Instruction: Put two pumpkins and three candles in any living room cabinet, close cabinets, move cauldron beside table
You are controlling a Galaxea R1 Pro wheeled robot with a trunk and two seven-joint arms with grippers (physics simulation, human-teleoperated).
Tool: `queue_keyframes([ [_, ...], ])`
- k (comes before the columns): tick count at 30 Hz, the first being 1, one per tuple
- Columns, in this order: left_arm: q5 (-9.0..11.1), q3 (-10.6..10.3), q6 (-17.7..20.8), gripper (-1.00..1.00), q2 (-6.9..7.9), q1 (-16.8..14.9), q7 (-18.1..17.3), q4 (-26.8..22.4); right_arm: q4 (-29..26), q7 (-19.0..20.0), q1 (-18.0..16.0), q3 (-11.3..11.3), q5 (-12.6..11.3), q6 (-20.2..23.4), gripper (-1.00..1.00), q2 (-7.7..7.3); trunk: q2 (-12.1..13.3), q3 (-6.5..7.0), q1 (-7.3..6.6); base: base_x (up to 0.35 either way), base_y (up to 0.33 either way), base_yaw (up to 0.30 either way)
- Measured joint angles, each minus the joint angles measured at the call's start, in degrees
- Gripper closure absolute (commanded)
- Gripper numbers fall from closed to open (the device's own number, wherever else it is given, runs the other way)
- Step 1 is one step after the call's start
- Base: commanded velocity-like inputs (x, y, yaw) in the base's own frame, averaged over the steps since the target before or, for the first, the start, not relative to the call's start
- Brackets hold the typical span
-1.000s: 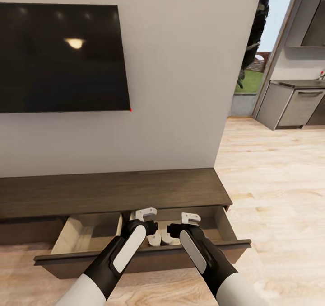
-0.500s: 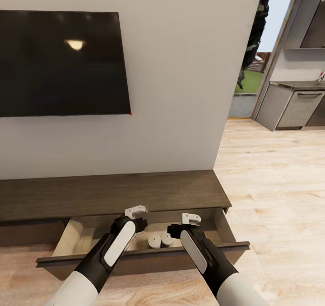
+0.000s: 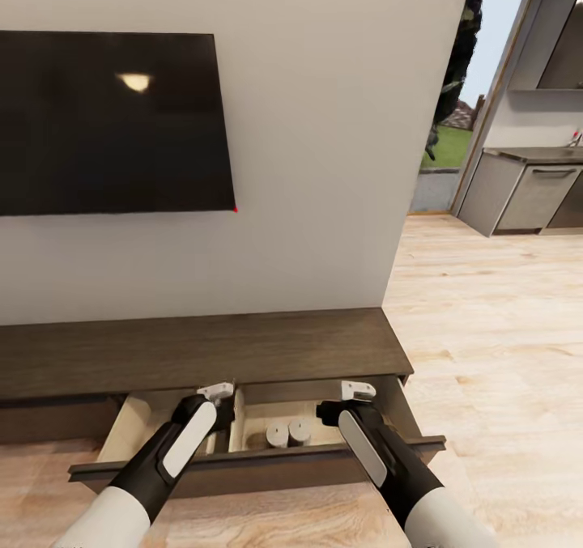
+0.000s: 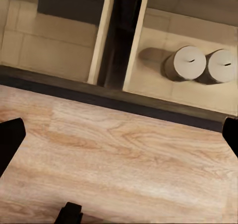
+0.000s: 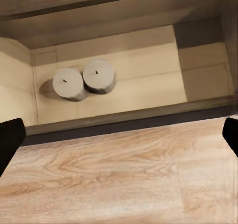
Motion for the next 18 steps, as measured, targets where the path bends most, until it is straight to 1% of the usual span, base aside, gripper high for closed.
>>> queue_keyframes([
  [2,-0.1,0.0,0.0,-1.00,0.01,0.0,-0.4,2.1,0.0,-0.1,0.2,-0.5,0.0,0.0,-1.00,-1.11,0.8,0.36,-0.44,0.000,0.000,0.000],
  [4,-0.3,0.0,-0.1,-1.00,0.14,0.0,-1.7,4.9,0.3,-0.2,0.3,-0.9,0.0,-0.1,-1.00,-2.80,1.6,0.72,-0.88,0.000,0.000,0.000],
  [5,-0.5,0.0,-0.2,-1.00,0.18,0.0,-2.6,6.1,0.3,-0.2,0.4,-1.0,-0.1,-0.2,-1.00,-3.41,2.0,0.90,-1.10,0.000,0.000,0.000],
  [7,-0.8,0.0,-0.4,-1.00,0.26,0.0,-3.8,7.4,0.2,-0.2,0.6,-1.1,-0.2,-0.7,-1.00,-3.93,2.8,1.26,-1.54,0.000,0.000,0.000],
  [11,-1.2,-0.1,-0.9,-1.00,0.32,0.3,-4.9,10.7,0.8,-0.2,1.5,-1.1,-0.2,-4.3,-1.00,-4.37,4.4,1.97,-2.42,0.000,0.000,0.000],
  [14,-1.3,-0.2,-3.8,-1.00,0.33,0.3,-5.3,13.9,0.9,-0.2,4.1,-1.1,-0.2,-8.4,-1.00,-4.45,5.6,2.51,-3.08,0.000,0.000,0.000],
  [18,-1.3,-0.7,-7.2,-1.00,0.33,0.4,-5.9,16.7,0.9,-0.3,5.5,-1.0,0.0,-10.4,-1.00,-4.48,7.2,3.23,-3.96,0.000,0.000,0.000],
])
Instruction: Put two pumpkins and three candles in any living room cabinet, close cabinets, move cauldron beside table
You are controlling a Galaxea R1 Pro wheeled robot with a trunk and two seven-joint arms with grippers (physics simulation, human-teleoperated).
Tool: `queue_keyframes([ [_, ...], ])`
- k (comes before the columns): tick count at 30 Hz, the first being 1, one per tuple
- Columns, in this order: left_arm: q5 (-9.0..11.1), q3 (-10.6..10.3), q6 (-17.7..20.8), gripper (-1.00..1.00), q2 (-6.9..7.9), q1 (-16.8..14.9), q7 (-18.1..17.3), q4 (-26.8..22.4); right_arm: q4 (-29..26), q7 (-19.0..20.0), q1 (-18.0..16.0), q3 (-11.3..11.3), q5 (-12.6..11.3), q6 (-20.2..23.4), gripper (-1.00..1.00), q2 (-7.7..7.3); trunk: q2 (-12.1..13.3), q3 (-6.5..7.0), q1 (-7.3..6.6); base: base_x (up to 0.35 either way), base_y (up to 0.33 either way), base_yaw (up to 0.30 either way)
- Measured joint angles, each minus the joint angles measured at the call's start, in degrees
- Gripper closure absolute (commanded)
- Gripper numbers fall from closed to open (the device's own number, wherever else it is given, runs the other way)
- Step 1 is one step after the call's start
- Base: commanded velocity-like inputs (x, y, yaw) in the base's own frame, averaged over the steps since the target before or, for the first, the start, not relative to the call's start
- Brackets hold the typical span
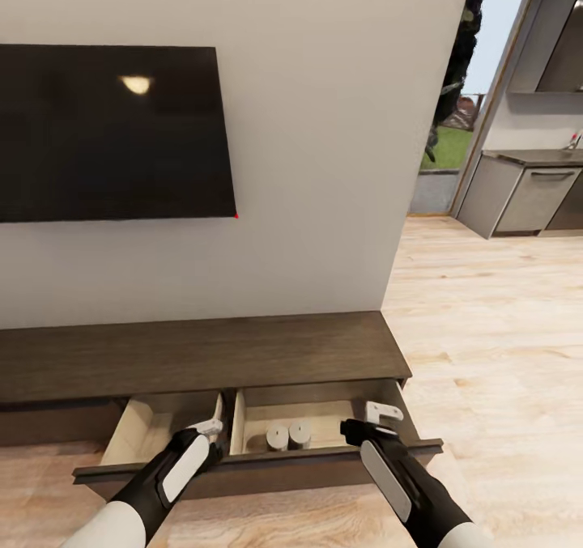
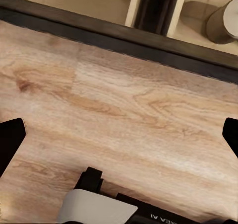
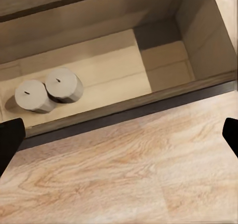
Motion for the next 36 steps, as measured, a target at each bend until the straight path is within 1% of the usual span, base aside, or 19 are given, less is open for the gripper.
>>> queue_keyframes([
  [2,0.0,-0.1,-1.1,-1.00,-0.02,0.1,-0.1,1.1,0.1,0.0,0.2,0.0,0.0,-0.4,-1.00,0.00,0.8,0.36,-0.44,-0.011,0.000,0.000],
  [6,0.3,-0.2,-5.5,-1.00,-0.08,0.2,-0.1,3.9,0.3,-0.1,0.7,0.0,0.1,-0.7,-1.00,-0.01,2.4,1.08,-1.29,-0.187,0.000,0.000],
  [10,0.4,-0.3,-7.3,-1.00,-0.22,0.2,-0.1,5.5,0.4,-0.1,0.9,0.0,0.0,-0.8,-1.00,-0.02,4.0,1.80,-2.18,-0.219,0.000,0.000],
  [18,0.5,-0.5,-7.8,-1.00,-0.26,0.2,-0.3,6.0,2.1,-0.1,1.0,0.1,0.0,-1.1,-1.00,-0.05,7.2,3.24,-3.96,-0.038,0.000,0.000],
  [24,0.5,-0.5,-7.8,-1.00,-0.29,0.2,-2.4,6.7,3.5,0.0,1.0,0.1,0.2,-2.1,-1.00,-0.01,9.6,4.31,-5.28,-0.002,0.000,0.000],
  [27,0.3,-0.5,-7.9,-1.00,-0.21,0.2,-2.8,7.3,3.7,0.2,1.0,0.1,0.1,-2.8,-1.00,0.00,10.8,4.85,-5.93,-0.016,0.000,0.000],
  [32,0.4,-0.5,-9.5,-1.00,-0.31,0.2,-3.0,7.9,3.7,0.4,1.0,0.1,0.0,-3.2,-1.00,-0.03,12.8,5.75,-7.00,-0.223,0.050,0.000],
  [36,0.5,-0.5,-10.0,-1.00,-0.28,0.2,-3.0,8.0,3.7,0.5,1.0,0.1,-0.1,-3.2,-1.00,-0.03,12.9,5.76,-7.01,-0.300,0.080,0.000],
])
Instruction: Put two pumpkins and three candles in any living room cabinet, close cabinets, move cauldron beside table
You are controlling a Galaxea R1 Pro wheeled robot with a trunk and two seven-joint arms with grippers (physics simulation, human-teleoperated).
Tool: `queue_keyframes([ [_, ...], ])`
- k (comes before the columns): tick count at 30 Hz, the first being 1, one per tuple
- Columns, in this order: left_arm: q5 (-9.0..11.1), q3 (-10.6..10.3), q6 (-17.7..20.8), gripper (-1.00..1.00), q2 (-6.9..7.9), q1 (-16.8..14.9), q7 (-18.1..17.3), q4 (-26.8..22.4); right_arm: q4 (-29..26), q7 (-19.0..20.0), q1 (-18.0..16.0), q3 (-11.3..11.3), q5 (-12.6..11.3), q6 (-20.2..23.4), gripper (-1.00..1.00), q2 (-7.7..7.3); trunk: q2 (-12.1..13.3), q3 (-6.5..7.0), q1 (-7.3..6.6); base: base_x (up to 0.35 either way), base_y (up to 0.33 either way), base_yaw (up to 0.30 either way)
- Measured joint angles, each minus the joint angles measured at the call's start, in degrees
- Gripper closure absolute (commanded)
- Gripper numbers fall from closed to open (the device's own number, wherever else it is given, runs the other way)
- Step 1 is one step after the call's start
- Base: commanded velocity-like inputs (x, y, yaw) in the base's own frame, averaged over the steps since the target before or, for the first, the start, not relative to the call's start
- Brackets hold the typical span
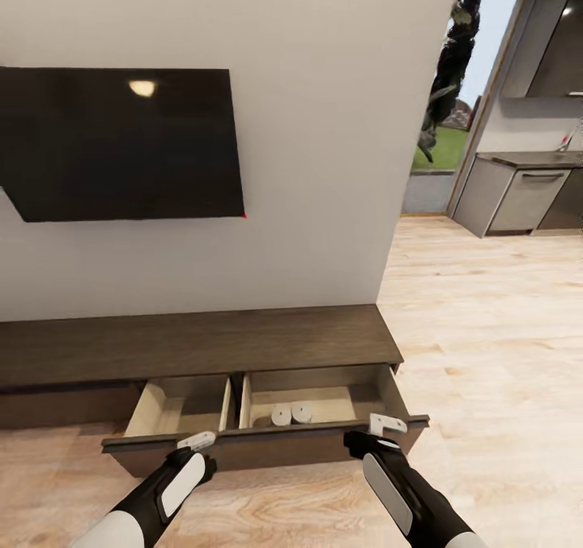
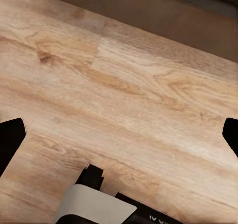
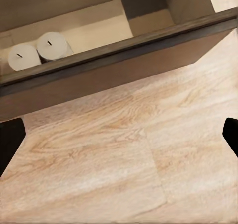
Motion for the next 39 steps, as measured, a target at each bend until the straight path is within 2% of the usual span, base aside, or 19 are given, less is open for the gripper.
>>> queue_keyframes([
  [22,0.1,0.0,-0.2,-1.00,-0.10,0.1,0.0,0.6,0.2,0.1,0.0,0.1,-0.1,-1.2,-1.00,0.01,0.0,0.00,0.01,-0.325,0.007,0.004],
  [30,0.5,0.0,-1.2,-1.00,-0.20,0.1,0.0,0.7,5.7,0.1,0.0,0.3,0.2,-4.0,-1.00,0.40,0.0,0.00,-0.03,-0.093,-0.004,0.239],
  [39,0.4,0.0,-2.3,-1.00,-0.28,0.1,0.0,3.3,6.7,0.2,0.0,0.4,0.3,-4.8,-1.00,0.48,0.0,0.00,-0.03,-0.003,0.000,0.285],
])
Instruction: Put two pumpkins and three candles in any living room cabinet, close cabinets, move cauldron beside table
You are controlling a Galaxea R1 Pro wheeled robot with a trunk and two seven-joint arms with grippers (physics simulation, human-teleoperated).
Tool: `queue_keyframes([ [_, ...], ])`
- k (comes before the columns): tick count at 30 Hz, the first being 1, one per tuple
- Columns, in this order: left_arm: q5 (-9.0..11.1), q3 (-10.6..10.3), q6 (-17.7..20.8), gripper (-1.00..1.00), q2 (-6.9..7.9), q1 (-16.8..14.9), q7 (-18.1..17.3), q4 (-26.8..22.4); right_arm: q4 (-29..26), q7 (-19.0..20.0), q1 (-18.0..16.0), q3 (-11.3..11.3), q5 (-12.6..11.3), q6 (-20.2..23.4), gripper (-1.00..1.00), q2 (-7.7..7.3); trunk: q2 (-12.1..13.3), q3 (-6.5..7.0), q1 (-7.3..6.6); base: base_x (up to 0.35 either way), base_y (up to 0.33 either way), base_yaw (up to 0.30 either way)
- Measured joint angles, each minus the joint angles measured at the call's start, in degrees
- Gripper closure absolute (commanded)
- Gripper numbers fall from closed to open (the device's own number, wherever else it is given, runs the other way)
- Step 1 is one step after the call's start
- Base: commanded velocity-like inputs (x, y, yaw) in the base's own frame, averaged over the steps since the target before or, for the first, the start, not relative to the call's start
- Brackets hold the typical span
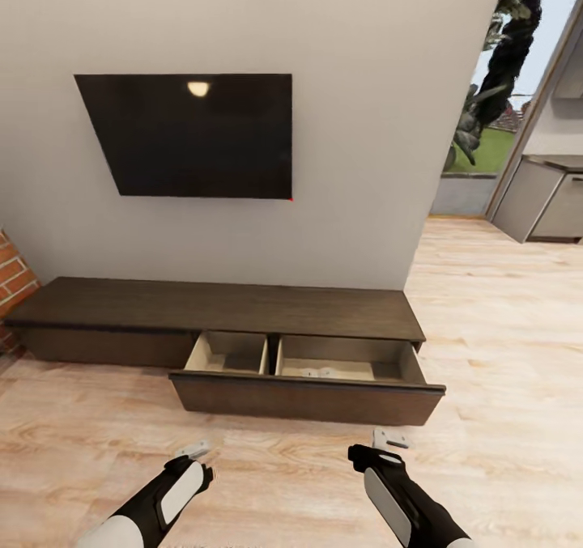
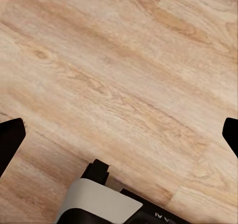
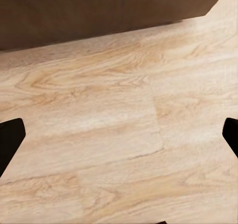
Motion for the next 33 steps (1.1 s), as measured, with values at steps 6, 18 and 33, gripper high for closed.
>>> queue_keyframes([
  [6,0.5,0.0,-1.6,-1.00,0.19,0.0,0.0,0.2,0.1,0.0,0.0,0.1,0.0,-0.1,-1.00,0.00,0.0,0.00,0.00,0.000,0.000,0.286],
  [18,0.3,0.5,-3.6,-1.00,0.47,0.0,-5.8,3.5,0.8,0.0,0.0,0.7,3.2,-1.0,-1.00,0.00,0.0,0.00,0.00,0.000,0.000,0.286],
  [33,0.6,0.7,-18.2,-1.00,0.26,0.0,-10.6,14.6,5.0,0.1,0.0,6.2,3.7,-7.5,-1.00,0.10,0.0,0.00,0.00,0.000,0.000,0.286],
])
